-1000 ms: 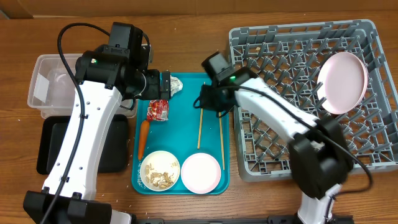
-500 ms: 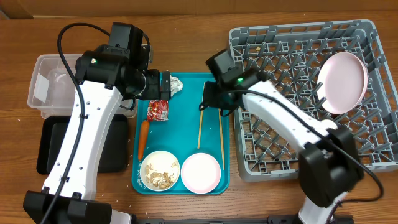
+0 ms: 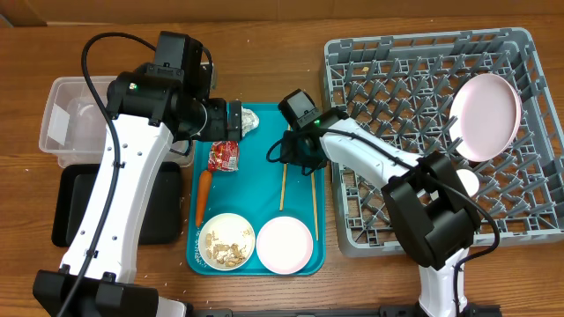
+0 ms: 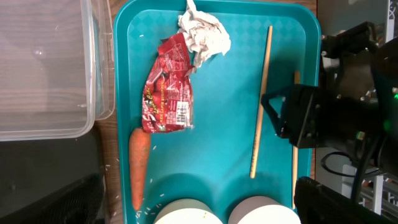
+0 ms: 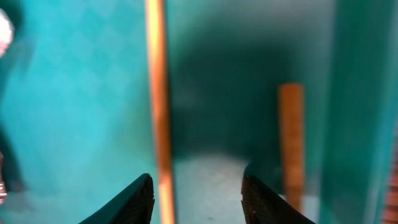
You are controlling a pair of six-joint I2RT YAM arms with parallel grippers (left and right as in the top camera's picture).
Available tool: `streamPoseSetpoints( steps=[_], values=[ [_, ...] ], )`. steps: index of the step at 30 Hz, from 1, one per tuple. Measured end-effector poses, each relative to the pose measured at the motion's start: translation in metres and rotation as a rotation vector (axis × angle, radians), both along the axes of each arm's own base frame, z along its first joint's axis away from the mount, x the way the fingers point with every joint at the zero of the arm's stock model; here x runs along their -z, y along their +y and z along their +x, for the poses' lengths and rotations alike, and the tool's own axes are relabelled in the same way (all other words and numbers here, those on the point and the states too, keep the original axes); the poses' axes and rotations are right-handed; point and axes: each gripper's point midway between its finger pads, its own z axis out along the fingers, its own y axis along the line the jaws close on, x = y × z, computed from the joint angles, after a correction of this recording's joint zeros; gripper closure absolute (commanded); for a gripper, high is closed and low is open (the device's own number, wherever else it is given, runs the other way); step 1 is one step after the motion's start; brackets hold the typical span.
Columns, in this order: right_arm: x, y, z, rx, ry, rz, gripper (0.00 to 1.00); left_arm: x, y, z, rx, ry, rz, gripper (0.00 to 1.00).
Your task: Sort waste into correct bins and load items into the dishwasher
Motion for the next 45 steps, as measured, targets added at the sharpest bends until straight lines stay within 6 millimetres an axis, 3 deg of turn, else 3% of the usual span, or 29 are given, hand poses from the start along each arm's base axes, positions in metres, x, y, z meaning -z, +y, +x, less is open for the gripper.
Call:
streamPoseSetpoints(
  steps=[3,10,13,16,20,29,31,34,40,43,45],
  values=[
    [0.001,0.007,-0.001,-0.011,-0.014,0.012,0.59,0.0,0.0,0.0,0.0,0.0,0.0,0.0],
    [0.001,0.011,-0.004,-0.012,-0.013,0.018,0.6,0.0,0.0,0.0,0.0,0.0,0.0,0.0],
    [0.003,0.011,-0.004,-0.006,-0.009,0.018,0.64,0.0,0.0,0.0,0.0,0.0,0.0,0.0],
    [0.005,0.012,-0.004,0.002,-0.003,0.021,0.85,0.0,0.0,0.0,0.0,0.0,0.0,0.0],
    [0.007,0.014,-0.006,0.013,0.017,0.04,0.93,0.0,0.0,0.0,0.0,0.0,0.0,0.0],
    [-0.002,0.002,-0.014,-0.037,0.07,0.04,0.95,0.0,0.0,0.0,0.0,0.0,0.0,0.0],
    [-0.014,0.0,-0.011,-0.054,0.046,0.049,0.95,0.0,0.0,0.0,0.0,0.0,0.0,0.0],
    [-0.053,-0.005,-0.004,-0.08,-0.032,0.089,0.95,0.0,0.0,0.0,0.0,0.0,0.0,0.0],
    [-0.155,-0.017,0.004,-0.129,-0.241,0.223,0.95,0.0,0.0,0.0,0.0,0.0,0.0,0.0],
    [-0.185,-0.035,0.0,-0.133,-0.293,0.24,0.95,0.0,0.0,0.0,0.0,0.0,0.0,0.0],
    [-0.193,-0.051,-0.002,-0.125,-0.3,0.227,0.95,0.0,0.0,0.0,0.0,0.0,0.0,0.0]
  ],
)
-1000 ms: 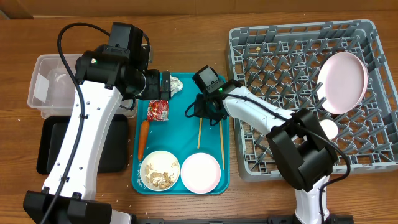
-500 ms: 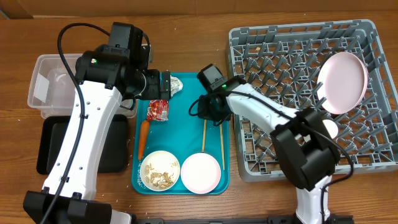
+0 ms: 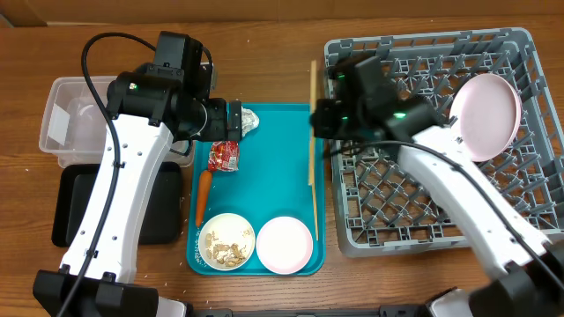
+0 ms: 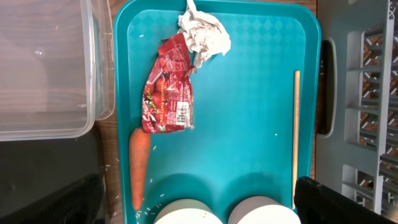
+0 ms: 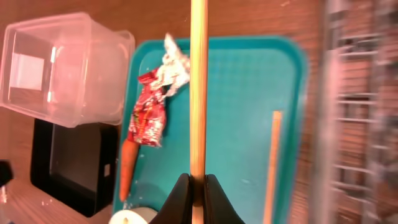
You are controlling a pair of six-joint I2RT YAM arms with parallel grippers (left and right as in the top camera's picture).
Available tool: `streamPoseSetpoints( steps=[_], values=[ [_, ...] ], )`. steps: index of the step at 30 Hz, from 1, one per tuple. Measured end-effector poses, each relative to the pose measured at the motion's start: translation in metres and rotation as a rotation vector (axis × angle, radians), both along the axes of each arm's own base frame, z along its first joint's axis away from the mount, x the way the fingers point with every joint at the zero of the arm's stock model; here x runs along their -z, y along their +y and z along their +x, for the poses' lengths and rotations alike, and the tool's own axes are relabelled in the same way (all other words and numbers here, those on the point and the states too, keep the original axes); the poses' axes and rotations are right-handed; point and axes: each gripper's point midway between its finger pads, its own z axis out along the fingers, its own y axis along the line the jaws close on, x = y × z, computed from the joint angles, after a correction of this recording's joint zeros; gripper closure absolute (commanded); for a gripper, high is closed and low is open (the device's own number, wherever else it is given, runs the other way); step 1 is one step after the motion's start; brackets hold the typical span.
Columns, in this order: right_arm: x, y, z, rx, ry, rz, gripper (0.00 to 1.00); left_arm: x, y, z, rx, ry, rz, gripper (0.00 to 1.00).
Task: Sort waste into correct bins and load items into the dishwasher
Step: 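Carry the chopstick into the rack and open the right gripper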
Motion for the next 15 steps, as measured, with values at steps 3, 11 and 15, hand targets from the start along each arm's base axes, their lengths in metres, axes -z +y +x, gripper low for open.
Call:
streamPoseSetpoints(
  steps=[3,11,15],
  values=[
    [0.0,-0.037,-0.001,0.039,0.02,-0.052,0.95,0.0,0.0,0.0,0.0,0.0,0.0,0.0],
    [0.039,-0.103,-0.004,0.084,0.101,-0.192,0.94,0.0,0.0,0.0,0.0,0.0,0.0,0.0],
    [0.08,-0.107,-0.013,0.059,0.172,-0.241,0.92,0.0,0.0,0.0,0.0,0.0,0.0,0.0]
  ],
)
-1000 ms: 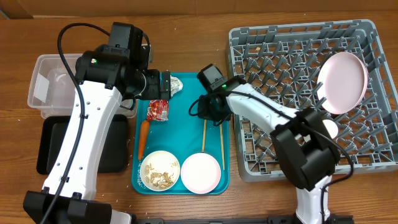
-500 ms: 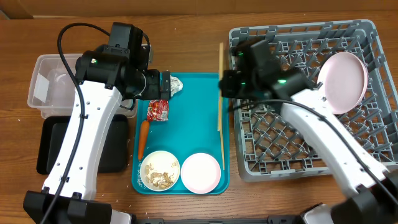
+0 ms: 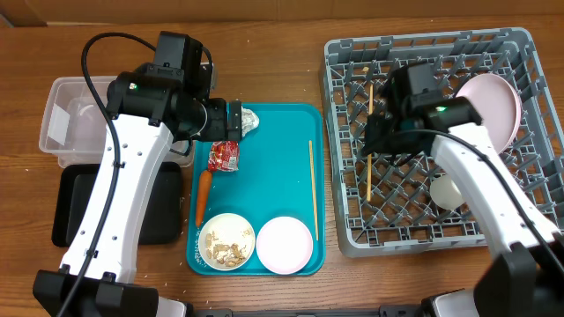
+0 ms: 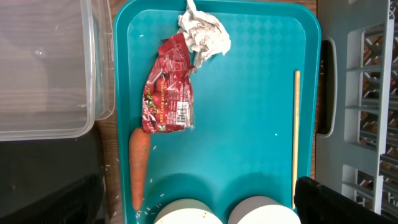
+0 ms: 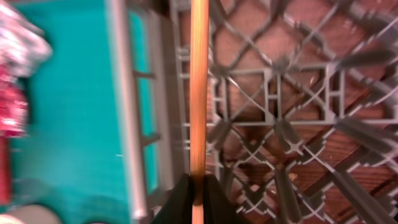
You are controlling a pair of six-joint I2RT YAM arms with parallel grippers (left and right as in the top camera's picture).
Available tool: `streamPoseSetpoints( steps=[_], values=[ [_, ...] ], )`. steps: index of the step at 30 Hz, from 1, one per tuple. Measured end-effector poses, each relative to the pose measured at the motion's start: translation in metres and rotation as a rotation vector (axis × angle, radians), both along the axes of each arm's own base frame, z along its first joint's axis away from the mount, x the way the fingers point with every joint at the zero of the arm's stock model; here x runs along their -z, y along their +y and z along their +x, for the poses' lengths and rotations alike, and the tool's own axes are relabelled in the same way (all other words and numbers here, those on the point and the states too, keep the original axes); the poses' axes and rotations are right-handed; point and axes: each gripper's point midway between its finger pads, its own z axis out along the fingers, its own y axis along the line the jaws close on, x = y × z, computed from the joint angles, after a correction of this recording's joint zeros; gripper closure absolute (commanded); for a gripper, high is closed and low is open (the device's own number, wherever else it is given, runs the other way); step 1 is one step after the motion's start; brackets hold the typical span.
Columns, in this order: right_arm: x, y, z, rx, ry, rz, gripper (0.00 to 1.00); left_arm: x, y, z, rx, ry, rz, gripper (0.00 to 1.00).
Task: Sort waste into correct bins and load items into the dishwasher
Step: 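Carry the chopstick into the rack and open the right gripper, then lower the right gripper onto the second chopstick and grasp it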
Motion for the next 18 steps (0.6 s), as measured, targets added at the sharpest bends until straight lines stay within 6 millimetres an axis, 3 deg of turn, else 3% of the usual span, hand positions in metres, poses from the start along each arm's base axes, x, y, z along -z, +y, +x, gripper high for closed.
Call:
streamPoseSetpoints(
  steps=[1,4,11,18],
  values=[
    [0.01,0.0,-0.002,-0.008,0.018,-0.01,0.88,0.0,0.0,0.0,0.0,0.0,0.0,0.0],
    [0.028,0.004,-0.008,-0.052,0.053,-0.035,0.62,0.0,0.0,0.0,0.0,0.0,0.0,0.0],
    [0.015,0.032,-0.006,-0.145,-0.002,-0.027,0.56,0.0,0.0,0.0,0.0,0.0,0.0,0.0],
    [-0.025,0.072,-0.007,-0.226,-0.117,0.064,0.55,0.0,0.0,0.0,0.0,0.0,0.0,0.0]
  ],
)
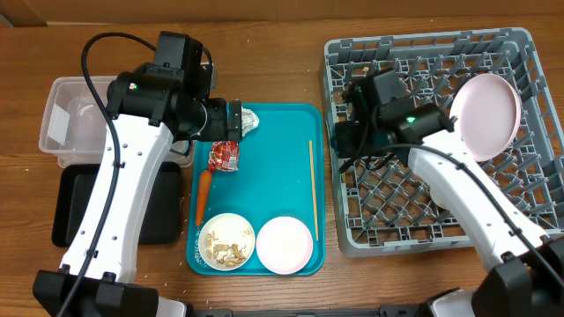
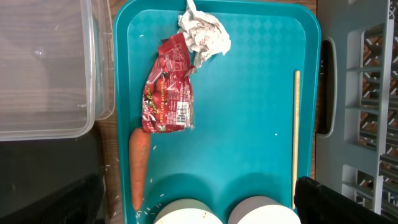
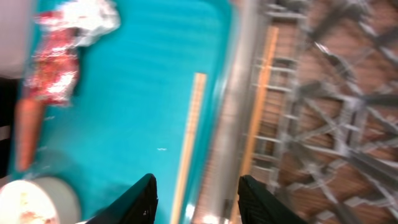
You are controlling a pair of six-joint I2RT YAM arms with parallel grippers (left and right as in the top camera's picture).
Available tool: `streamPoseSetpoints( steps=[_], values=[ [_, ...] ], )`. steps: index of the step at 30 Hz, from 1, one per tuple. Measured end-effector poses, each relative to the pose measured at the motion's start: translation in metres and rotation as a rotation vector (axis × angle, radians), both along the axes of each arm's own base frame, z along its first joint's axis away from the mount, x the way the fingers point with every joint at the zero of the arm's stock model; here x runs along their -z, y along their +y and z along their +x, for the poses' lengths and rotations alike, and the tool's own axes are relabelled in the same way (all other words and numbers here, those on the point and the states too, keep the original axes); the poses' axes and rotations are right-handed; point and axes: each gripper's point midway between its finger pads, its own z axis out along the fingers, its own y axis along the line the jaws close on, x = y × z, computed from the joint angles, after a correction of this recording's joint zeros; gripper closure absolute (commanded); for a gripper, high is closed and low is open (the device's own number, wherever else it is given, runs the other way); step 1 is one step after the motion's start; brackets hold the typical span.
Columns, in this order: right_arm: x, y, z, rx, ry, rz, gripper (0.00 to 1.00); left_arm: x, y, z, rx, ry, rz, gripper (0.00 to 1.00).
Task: Sort waste into correct bins and load items into the dishwasher
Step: 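Lower the right gripper onto the second chopstick and grasp it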
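Note:
One wooden chopstick (image 3: 260,106) lies inside the grey dish rack (image 1: 520,220) along its left wall. The other chopstick (image 1: 311,189) rests on the teal tray (image 1: 273,132) near its right edge. My right gripper (image 3: 196,200) hangs open and empty over the rack's left wall, between the two chopsticks. Over the tray's far end my left gripper (image 2: 186,208) is open and holds nothing. Below it lie a red wrapper (image 2: 166,93), crumpled paper (image 2: 204,34) and a carrot (image 2: 139,165).
A bowl of food scraps (image 1: 227,240) and a white bowl (image 1: 284,244) sit at the tray's near end. A pink plate (image 1: 485,104) stands in the rack. A clear bin (image 1: 70,123) and a black bin (image 1: 70,207) are left of the tray.
My right gripper was shut on a chopstick over the rack; now it is open, the chopstick lies in the rack, and the gripper sits further left. The left arm has not moved.
My right gripper was open, low on the tray beside two chopsticks. Then it held one chopstick above the tray's right edge, then over the rack. Now that chopstick lies in the rack and the gripper is empty. The left gripper stayed open over the tray throughout.

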Motion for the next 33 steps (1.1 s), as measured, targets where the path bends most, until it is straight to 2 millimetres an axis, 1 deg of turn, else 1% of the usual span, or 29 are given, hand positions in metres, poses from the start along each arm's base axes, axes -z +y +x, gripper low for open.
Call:
streamPoseSetpoints(
  steps=[5,8,9,11,14,15,16,20,23,28,31,33],
  values=[
    [-0.007,0.043,-0.016,-0.11,-0.03,0.037,0.55,0.0,0.0,0.0,0.0,0.0,0.0,0.0],
    [-0.006,0.062,-0.025,-0.12,-0.042,0.019,0.55,0.0,0.0,0.0,0.0,0.0,0.0,0.0],
    [-0.004,0.064,-0.026,-0.113,-0.042,0.011,0.56,0.0,0.0,0.0,0.0,0.0,0.0,0.0],
    [0.005,0.066,-0.026,-0.071,-0.027,-0.02,0.56,0.0,0.0,0.0,0.0,0.0,0.0,0.0],
    [0.036,0.06,-0.016,0.025,0.021,-0.091,0.56,0.0,0.0,0.0,0.0,0.0,0.0,0.0],
    [0.049,0.058,-0.012,0.055,0.039,-0.115,0.56,0.0,0.0,0.0,0.0,0.0,0.0,0.0],
    [0.067,0.056,-0.007,0.083,0.062,-0.141,0.57,0.0,0.0,0.0,0.0,0.0,0.0,0.0],
    [0.114,0.055,0.004,0.141,0.108,-0.192,0.56,0.0,0.0,0.0,0.0,0.0,0.0,0.0],
    [0.126,0.057,0.009,0.159,0.108,-0.195,0.56,0.0,0.0,0.0,0.0,0.0,0.0,0.0],
    [0.13,0.057,0.013,0.176,0.098,-0.197,0.56,0.0,0.0,0.0,0.0,0.0,0.0,0.0],
    [0.142,0.055,0.011,0.18,0.122,-0.215,0.56,0.0,0.0,0.0,0.0,0.0,0.0,0.0],
    [0.142,0.059,0.013,0.183,0.121,-0.205,0.57,0.0,0.0,0.0,0.0,0.0,0.0,0.0]
  ],
)
